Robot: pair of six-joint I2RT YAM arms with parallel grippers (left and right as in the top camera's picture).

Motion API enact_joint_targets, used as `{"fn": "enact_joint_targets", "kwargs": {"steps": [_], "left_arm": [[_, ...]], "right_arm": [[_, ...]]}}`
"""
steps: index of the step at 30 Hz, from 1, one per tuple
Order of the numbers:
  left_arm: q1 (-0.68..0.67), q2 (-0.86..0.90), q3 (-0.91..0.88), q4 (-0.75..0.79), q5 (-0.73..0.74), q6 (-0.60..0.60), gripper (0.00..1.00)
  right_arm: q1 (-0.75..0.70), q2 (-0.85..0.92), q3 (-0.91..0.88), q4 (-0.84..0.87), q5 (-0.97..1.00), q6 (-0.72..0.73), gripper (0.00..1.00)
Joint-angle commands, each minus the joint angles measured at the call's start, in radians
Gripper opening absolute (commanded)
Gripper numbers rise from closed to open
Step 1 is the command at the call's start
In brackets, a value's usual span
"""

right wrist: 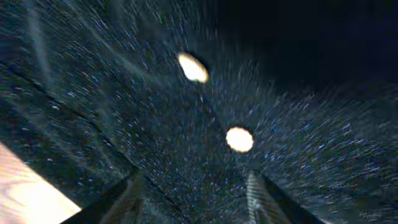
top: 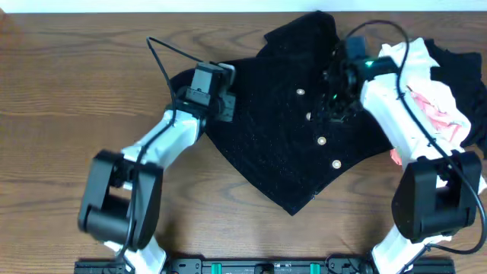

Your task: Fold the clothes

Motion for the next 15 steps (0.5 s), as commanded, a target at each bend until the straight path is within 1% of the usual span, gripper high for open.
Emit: {"fn": "enact_joint_targets", "kwargs": {"steps": [1,2,3,4,5,9,11,15], "left_arm": [[0.058,0.042,0.004,0.045,-0.053,0.031,0.06],[0.074,0.051,0.004,0.066,-0.071,0.031,0.06],[0.088,0.060,0.004,0.085,-0.087,0.031,0.06],[0.100,0.067,0.004,0.103,-0.100,0.032,0.06],[0.114,0.078,0.004,0.127,-0.108,0.035,0.06],[0.153,0.111,0.004,0.187,-0.107,0.034,0.06],[0.161,0.127,0.004,0.196,-0.107,0.034,0.06],[0.161,0.172,0.004,0.196,-0.107,0.034,0.06]], "right_arm": [[0.029,-0.023,-0.043,0.016,0.022,0.074,0.37],[0.040,-0.023,-0.052,0.016,0.020,0.074,0.33],[0.050,-0.023,-0.061,0.016,0.021,0.074,0.26],[0.063,-0.023,-0.071,0.019,0.021,0.074,0.23],[0.075,-0.023,-0.079,0.020,0.022,0.079,0.17],[0.116,-0.023,-0.098,0.019,0.091,0.135,0.15],[0.124,-0.023,-0.099,0.016,0.137,0.162,0.10],[0.114,-0.023,-0.099,0.019,0.202,0.185,0.09]]}}
